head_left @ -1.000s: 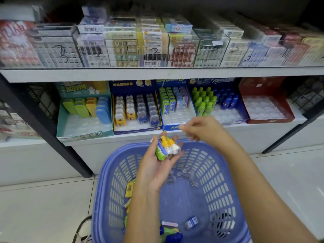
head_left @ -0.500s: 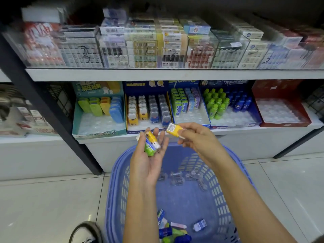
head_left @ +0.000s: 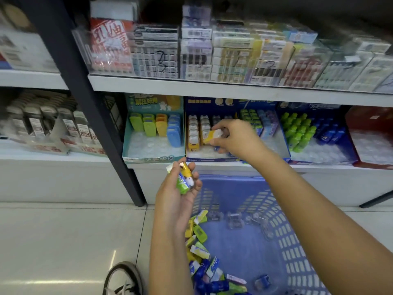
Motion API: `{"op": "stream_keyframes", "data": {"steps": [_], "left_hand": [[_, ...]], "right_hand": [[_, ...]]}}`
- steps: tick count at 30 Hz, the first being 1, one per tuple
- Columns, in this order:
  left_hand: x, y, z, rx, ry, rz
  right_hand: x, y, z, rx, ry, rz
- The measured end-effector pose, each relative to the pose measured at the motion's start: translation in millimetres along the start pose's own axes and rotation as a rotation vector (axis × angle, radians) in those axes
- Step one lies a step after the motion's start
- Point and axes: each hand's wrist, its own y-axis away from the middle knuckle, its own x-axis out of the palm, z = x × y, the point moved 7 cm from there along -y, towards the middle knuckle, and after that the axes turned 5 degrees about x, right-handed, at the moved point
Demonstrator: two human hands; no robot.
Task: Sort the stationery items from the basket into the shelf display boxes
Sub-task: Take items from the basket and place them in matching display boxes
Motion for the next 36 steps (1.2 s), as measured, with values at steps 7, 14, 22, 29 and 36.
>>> {"op": "stream_keyframes", "data": {"steps": [7, 14, 22, 29, 36], "left_hand": [[-6, 4, -4, -0.018, -0.001, -0.011], [-12, 3, -3, -0.031, -0.014, -0.034], [-23, 1, 3, -0.049, -0.036, -0.115], [-24, -1, 2, -0.037, 0.012, -0.090], [-21, -5, 7, -0.029, -0.001, -0.054]], "right_hand": [[23, -13, 21, -0.075, 0.672, 0.076], [24, -20, 21, 0.067, 0.574, 0.289], [22, -34, 43, -0.095, 0.633, 0.241], [25, -37, 33, -0.160, 0.581, 0.153], [26, -37, 22, -0.218, 0.611, 0.126]]}}
